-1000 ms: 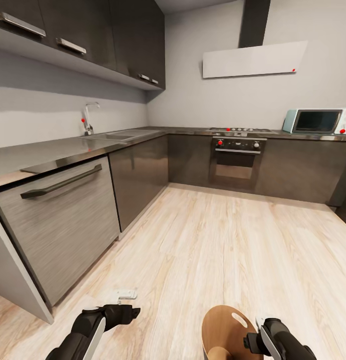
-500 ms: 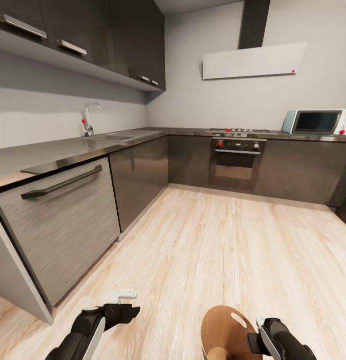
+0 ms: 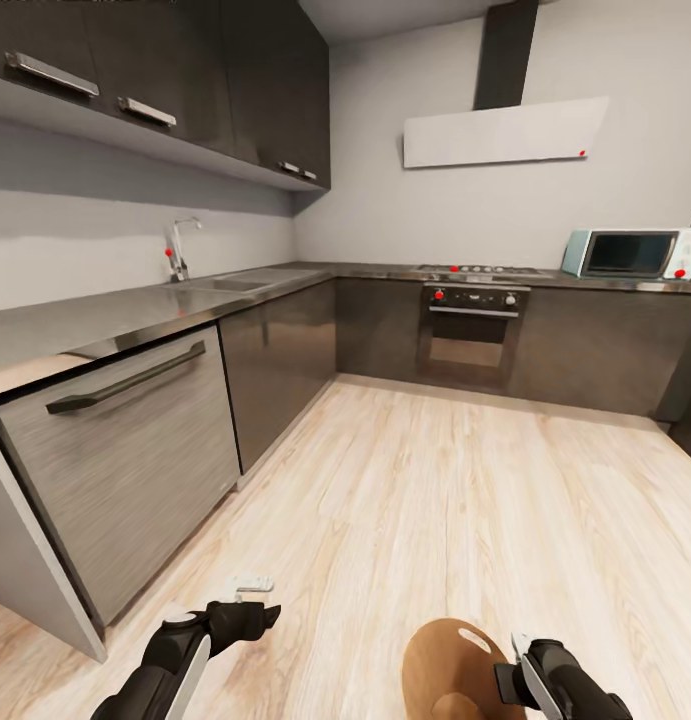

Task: Put the three can of soda from the living room inside the tash can in the kitchen.

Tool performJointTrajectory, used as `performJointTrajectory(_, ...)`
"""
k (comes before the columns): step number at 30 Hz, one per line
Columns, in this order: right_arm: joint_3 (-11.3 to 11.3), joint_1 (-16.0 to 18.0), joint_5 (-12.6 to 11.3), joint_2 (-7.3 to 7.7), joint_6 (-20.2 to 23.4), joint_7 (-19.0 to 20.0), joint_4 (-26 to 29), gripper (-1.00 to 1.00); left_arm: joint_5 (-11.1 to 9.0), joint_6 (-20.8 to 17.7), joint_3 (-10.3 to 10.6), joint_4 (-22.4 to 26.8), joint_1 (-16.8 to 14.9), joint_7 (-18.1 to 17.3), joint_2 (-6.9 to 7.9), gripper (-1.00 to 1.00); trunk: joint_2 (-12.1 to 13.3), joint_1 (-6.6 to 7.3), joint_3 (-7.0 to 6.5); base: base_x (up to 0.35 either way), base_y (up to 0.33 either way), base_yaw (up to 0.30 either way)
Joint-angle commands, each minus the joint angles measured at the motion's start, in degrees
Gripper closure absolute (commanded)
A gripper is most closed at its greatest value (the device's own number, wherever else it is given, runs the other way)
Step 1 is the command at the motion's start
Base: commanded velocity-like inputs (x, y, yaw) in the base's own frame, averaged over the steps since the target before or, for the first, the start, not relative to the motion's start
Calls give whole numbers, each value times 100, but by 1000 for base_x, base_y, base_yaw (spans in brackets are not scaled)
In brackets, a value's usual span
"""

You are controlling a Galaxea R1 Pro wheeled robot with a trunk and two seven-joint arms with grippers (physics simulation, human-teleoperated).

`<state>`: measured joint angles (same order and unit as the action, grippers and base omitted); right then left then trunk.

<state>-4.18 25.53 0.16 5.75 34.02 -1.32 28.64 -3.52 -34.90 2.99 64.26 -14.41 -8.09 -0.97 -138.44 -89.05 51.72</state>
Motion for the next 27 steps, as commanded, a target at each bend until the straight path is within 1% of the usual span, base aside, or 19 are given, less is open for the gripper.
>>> performJointTrajectory(1, -13, 4, -21, -1, -20, 30, 71, 100, 0, 0, 0, -1, 0, 0, 0, -100, 41, 23, -19, 0, 0, 0)
performJointTrajectory(8, -11, 4, -25, -22, -75, 36, 71, 100, 1, 1, 0, -14, 0, 0, 0, -100, 322, 177, -145, 0, 0, 0)
performJointTrajectory(12, -5, 4, -25, -29, -85, 37, 76, 100, 3, 7, 0, -260, 0, 0, 0, -100, 482, 265, -217, 0, 0, 0)
performJointTrajectory(15, -4, 4, -25, -30, -87, 41, 78, 100, 2, 8, 0, -356, 0, 4, 1, -100, 603, 331, -271, 0, 0, 0)
performJointTrajectory(27, -12, 4, -25, -23, -88, 44, 83, 100, 0, 9, 0, -423, -2, 8, 1, -100, 1084, 594, -486, 0, 0, 0)
